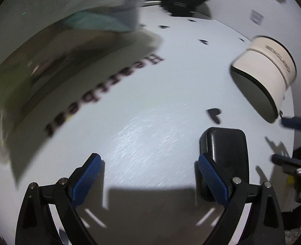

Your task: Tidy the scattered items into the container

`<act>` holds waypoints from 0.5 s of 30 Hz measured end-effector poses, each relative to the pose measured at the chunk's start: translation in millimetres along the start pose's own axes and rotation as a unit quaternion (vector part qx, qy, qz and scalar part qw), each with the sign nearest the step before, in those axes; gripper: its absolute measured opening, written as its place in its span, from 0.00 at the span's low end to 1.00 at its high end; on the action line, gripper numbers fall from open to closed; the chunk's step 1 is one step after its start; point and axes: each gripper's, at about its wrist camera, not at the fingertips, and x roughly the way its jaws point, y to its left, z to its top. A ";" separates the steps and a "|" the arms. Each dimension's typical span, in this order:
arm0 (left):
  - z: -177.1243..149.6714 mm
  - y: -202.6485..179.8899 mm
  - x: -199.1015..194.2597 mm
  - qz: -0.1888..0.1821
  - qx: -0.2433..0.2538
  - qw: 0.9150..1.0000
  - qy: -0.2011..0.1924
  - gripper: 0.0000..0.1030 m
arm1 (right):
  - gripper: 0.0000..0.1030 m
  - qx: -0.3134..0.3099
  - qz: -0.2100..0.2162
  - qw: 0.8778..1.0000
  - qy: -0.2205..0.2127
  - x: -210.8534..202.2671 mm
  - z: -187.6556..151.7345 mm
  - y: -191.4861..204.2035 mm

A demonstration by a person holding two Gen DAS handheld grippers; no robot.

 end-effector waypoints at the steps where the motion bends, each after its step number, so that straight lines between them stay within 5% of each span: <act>1: 3.5 -3.6 2.1 -0.005 0.012 1.000 -0.001 0.93 | 0.44 -0.011 0.000 1.000 0.001 3.4 -1.5 3.5; 8: 22.5 -24.5 13.2 -0.032 0.072 0.997 -0.001 0.92 | 0.40 -0.030 0.039 0.999 0.000 12.1 -7.6 17.6; 15: 31.4 -28.4 16.8 -0.049 0.076 0.996 -0.002 0.92 | 0.40 -0.021 0.081 0.996 0.000 8.4 -9.7 15.7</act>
